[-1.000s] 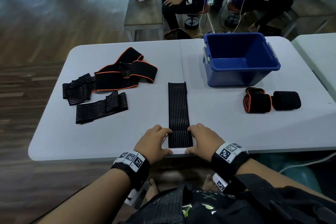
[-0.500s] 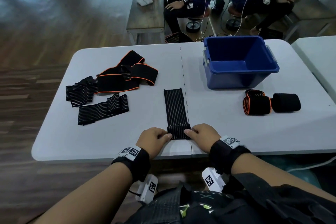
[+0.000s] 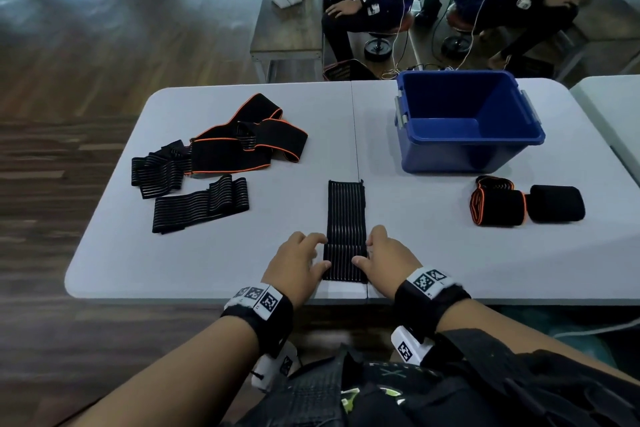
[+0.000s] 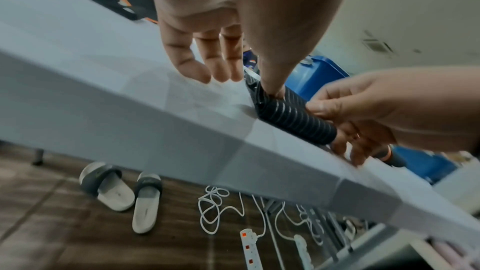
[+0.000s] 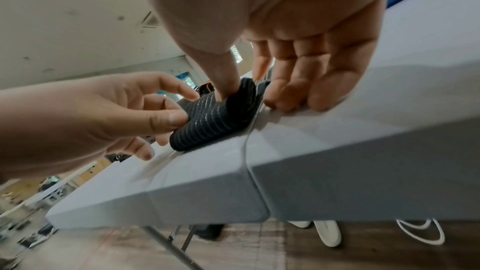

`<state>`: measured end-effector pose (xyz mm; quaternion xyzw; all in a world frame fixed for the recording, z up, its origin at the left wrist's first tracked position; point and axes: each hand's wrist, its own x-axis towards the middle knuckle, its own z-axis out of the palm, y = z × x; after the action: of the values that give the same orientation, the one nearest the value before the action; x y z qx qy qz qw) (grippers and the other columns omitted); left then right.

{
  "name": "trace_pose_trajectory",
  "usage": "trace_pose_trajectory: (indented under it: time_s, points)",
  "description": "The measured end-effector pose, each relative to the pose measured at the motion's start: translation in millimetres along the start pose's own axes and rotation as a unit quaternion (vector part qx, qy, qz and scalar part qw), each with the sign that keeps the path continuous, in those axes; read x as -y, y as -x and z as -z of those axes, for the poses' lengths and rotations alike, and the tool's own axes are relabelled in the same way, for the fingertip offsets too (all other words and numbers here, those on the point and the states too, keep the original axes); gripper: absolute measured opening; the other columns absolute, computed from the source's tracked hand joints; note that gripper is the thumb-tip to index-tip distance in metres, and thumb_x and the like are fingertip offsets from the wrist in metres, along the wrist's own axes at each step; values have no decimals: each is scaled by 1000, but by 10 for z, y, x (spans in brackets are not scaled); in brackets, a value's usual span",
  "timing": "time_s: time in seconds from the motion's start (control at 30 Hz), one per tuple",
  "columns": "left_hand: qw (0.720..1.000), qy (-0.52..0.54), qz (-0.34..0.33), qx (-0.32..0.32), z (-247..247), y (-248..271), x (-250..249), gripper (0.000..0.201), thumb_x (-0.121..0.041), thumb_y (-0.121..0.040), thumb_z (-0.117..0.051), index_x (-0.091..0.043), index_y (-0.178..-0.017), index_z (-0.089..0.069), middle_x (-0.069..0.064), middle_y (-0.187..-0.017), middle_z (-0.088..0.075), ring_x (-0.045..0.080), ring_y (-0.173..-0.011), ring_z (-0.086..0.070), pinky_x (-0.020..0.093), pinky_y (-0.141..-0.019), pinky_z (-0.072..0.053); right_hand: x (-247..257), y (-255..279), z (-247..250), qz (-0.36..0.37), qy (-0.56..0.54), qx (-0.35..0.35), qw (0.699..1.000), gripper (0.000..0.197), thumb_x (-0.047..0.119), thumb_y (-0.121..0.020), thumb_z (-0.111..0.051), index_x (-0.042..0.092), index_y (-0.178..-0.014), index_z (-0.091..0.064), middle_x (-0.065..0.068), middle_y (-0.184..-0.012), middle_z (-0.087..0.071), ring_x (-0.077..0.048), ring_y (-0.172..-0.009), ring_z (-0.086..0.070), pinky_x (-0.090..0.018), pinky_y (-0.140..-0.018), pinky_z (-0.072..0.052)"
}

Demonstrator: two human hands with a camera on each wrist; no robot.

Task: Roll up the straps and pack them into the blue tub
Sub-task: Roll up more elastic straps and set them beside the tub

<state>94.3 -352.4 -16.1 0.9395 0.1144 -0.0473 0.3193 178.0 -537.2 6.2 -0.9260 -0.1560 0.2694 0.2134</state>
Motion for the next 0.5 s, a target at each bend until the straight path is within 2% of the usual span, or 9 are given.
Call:
trace_pose_trajectory:
  time_s: [0.07,0.17,0.27,0.33,0.4,0.5]
  points:
    - [999,-37,-23,15,-7,4,0,39,-38,-95,-64,-32,-133,-57,-4,-110,-54,17,-106,-55,35,-93,-49,-12,22,-15,32,22,-13,999,31,38,-97,-57,19,-116,-42,-3,-101,-63,-21,-87,-62,-36,-77,-51]
    - [984,-155,-62,55,16,-3,-21,49,-46,-99,-54,-27,-144,-50,2,-120,-54,24,-112,-50,37,-93,-48,-34,57,-40,50,65,-14,997,37,36,-99,-55,17,-130,-48,-5,-119,-63,-24,-104,-62,-34,-88,-48]
    - [958,-250,-91,107,58,8,-8,73,-61,-92,-56,-26,-152,-37,3,-127,-51,26,-115,-48,38,-90,-47,-107,109,-32,75,69,18,995,59,44,-89,-66,19,-139,-45,-3,-128,-56,-22,-115,-56,-34,-97,-47]
    - [948,-273,-92,138,71,15,27,85,-63,-86,-62,-28,-156,-27,2,-128,-49,25,-115,-47,38,-92,-47,-159,133,-16,94,99,43,990,73,40,-85,-71,19,-147,-37,-3,-133,-49,-23,-122,-51,-35,-102,-45]
    - [956,-249,-79,135,56,10,53,81,-58,-89,-62,-30,-156,-27,2,-126,-49,24,-114,-47,38,-94,-46,-182,129,1,96,104,50,989,74,34,-89,-68,20,-151,-32,-4,-136,-46,-24,-123,-50,-33,-103,-44]
    - [978,-160,-64,114,15,3,53,60,-48,-99,-53,-25,-153,-39,5,-119,-55,26,-110,-50,38,-96,-45,-158,98,42,74,50,46,995,58,36,-95,-60,22,-148,-42,-4,-126,-52,-23,-115,-55,-31,-97,-44]
